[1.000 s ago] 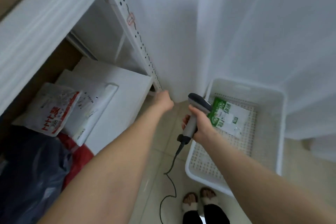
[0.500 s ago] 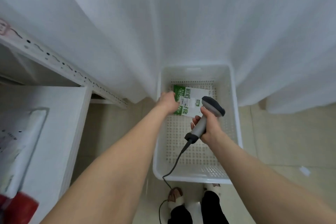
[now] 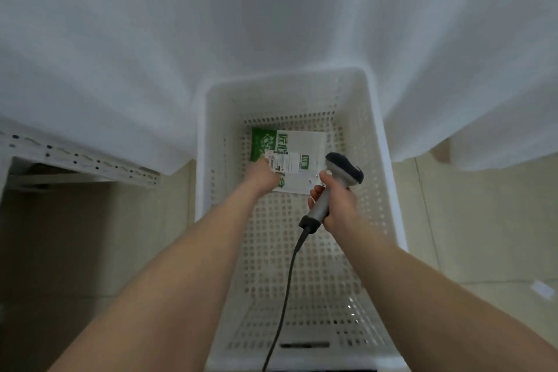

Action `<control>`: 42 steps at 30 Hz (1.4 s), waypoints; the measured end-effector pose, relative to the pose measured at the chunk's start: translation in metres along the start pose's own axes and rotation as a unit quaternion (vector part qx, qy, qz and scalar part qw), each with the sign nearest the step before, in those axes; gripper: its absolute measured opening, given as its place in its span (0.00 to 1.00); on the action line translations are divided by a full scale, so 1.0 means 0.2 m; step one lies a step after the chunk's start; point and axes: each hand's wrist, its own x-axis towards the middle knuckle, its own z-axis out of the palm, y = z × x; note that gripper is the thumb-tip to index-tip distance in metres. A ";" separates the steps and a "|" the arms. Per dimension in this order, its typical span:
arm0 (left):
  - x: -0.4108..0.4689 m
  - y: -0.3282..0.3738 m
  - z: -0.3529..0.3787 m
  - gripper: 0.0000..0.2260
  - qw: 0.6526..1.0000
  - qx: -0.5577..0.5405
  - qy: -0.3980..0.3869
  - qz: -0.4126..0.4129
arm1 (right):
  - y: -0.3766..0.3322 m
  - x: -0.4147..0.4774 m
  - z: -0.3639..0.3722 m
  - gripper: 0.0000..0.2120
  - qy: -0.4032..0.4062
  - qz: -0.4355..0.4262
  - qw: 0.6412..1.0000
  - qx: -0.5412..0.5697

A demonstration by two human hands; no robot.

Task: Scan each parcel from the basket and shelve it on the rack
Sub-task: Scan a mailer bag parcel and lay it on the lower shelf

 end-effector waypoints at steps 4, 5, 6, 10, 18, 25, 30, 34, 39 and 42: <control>0.33 -0.21 0.22 0.15 0.997 -0.058 0.012 -0.040 | 0.14 0.43 -0.01 0.08 -0.016 0.002 1.000 -0.014; 0.40 -0.25 0.27 0.15 0.996 -0.073 0.017 -0.044 | 0.18 0.53 -0.01 0.08 -0.021 0.005 1.000 -0.017; 0.48 -0.30 0.31 0.15 0.995 -0.087 0.023 -0.045 | 0.21 0.63 0.00 0.08 -0.027 0.007 0.999 -0.017; 0.76 -0.45 0.46 0.17 0.989 -0.129 0.054 -0.050 | 0.32 0.96 0.01 0.16 -0.048 -0.010 0.998 -0.029; 1.17 -0.64 0.56 0.39 0.978 -0.148 0.078 -0.123 | 0.45 1.35 0.01 0.26 -0.098 0.004 0.993 -0.067; 1.11 -0.60 0.62 0.26 0.925 -0.370 0.037 -0.083 | 0.44 1.32 -0.01 0.24 -0.112 -0.004 0.992 -0.057; 0.79 -0.47 0.53 0.20 0.865 -0.488 0.024 -0.117 | 0.34 0.97 -0.05 0.22 -0.059 -0.027 0.997 -0.052; 0.45 -0.37 0.37 0.20 0.848 -0.510 0.028 -0.145 | 0.22 0.54 -0.07 0.11 -0.056 0.000 0.997 -0.051; -0.04 -0.19 0.07 0.15 0.849 -0.503 0.004 -0.159 | 0.05 -0.05 -0.04 0.18 -0.079 0.004 0.997 -0.028; -0.36 -0.05 -0.16 0.14 0.854 -0.500 -0.007 -0.144 | -0.06 -0.44 -0.02 0.21 -0.080 -0.004 0.996 -0.034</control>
